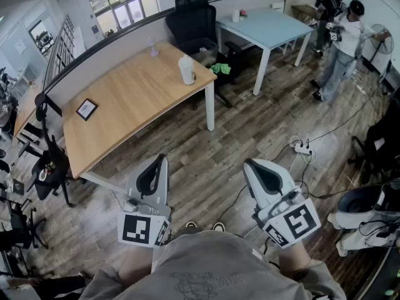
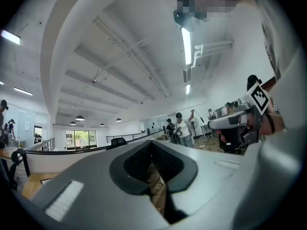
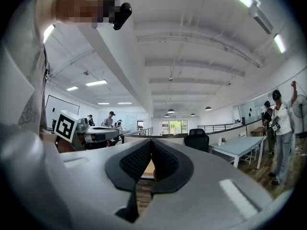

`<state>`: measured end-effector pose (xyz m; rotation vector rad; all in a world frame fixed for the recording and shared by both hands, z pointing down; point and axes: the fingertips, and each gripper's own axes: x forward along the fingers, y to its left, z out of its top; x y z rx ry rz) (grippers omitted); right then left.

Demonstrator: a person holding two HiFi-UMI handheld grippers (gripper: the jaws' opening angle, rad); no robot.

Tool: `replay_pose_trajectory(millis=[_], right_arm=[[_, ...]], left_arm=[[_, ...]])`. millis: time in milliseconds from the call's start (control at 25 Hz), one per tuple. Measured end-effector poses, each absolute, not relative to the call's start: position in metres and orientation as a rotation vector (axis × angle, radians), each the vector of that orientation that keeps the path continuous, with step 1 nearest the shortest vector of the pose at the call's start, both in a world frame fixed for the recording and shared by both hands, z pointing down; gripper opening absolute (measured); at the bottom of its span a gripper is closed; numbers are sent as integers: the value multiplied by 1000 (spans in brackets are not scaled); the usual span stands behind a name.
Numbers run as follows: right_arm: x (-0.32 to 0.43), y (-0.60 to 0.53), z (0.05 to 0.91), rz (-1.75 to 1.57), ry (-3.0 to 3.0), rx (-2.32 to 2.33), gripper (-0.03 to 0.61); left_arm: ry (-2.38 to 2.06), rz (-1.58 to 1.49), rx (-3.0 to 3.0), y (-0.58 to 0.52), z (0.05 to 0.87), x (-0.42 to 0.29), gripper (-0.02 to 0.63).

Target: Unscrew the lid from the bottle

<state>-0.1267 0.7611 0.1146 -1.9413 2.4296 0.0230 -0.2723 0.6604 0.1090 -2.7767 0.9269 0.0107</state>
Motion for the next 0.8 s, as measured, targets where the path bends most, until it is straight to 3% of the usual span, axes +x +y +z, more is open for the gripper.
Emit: replay_pose_trajectory(millis=[680,720,760,800], right_arm=[[-92,755,118,12,2347,-1937,14],[-88,755,117,23,2314,-1942,60],[-84,754,115,30,2288,-1951,192],[-81,752,115,32,2269,-1965,261]], left_arm=[[949,50,-2806,656,115,-249,4],[964,56,-2812,654,116,-249,88],[976,54,-2820,652,118,-248,242],[987,49,-2827,650,119,-248,326]])
